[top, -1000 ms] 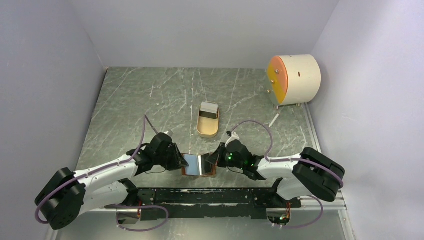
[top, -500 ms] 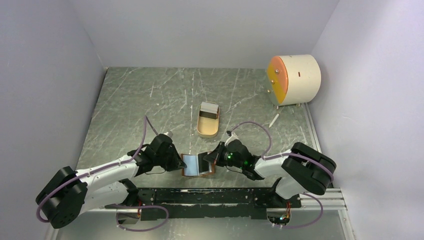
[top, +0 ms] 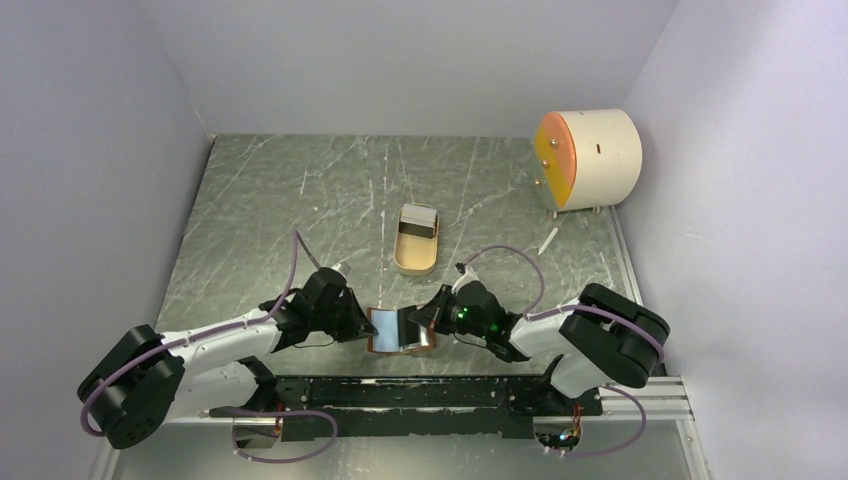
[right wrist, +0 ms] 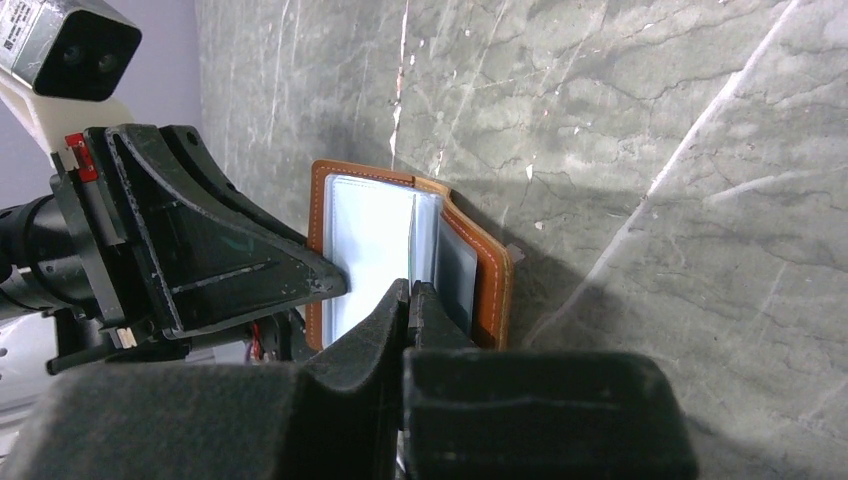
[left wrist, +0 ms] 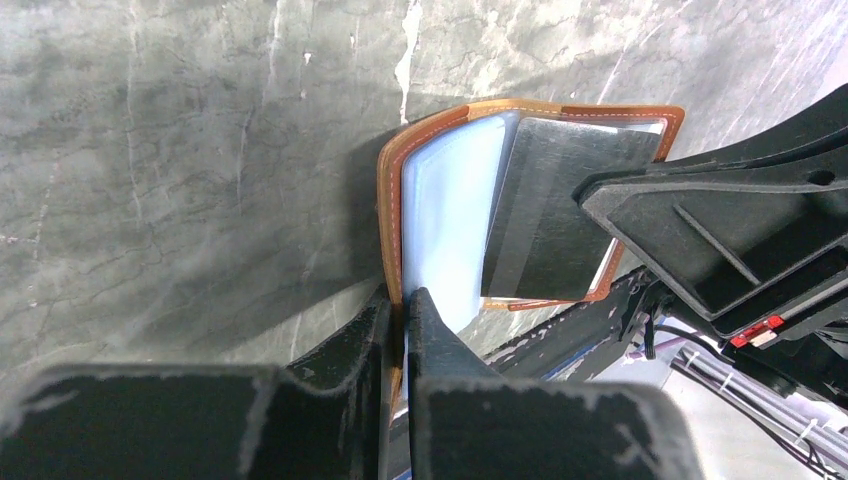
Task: Put the credit cards into the card holder
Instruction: Insert the credit card into the card holder.
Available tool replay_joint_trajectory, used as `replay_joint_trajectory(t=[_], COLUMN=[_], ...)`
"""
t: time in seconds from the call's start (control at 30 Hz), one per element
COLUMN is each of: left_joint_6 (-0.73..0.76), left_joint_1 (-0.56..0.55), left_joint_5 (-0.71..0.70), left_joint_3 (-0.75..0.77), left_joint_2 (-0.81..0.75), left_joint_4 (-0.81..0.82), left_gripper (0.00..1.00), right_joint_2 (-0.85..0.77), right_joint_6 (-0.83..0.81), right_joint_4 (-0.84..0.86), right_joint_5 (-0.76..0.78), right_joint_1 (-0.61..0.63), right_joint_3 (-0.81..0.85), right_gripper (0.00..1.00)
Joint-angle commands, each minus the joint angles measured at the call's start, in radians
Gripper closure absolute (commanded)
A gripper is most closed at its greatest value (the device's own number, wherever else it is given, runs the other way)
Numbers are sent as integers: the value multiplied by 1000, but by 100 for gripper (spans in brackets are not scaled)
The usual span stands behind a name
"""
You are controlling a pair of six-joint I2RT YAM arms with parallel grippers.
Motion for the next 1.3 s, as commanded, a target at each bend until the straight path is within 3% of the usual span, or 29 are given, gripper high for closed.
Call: replay_joint_trajectory(t=[0.0, 0.63, 1.1, 1.27], left_joint_6=[17, 18, 7, 7], left_joint_1=[-6, -7, -6, -5], left_joint_5=[21, 5, 15, 14], left_joint_3=[-10, 0, -3, -9], left_joint_2=[9, 59, 68, 63], left_joint_4=[23, 14, 39, 40], left_gripper=[91, 91, 91, 91], right_joint_2=[13, 7, 96, 104], right_joint_6=[21, 83, 113, 105], right_joint_4=[40, 17, 133, 86], right_joint_5=[-1, 27, -34, -41], right_joint_1=[-6, -5, -3, -2], right_joint_3=[-13, -47, -27, -4], right_gripper=[100, 100, 100, 88])
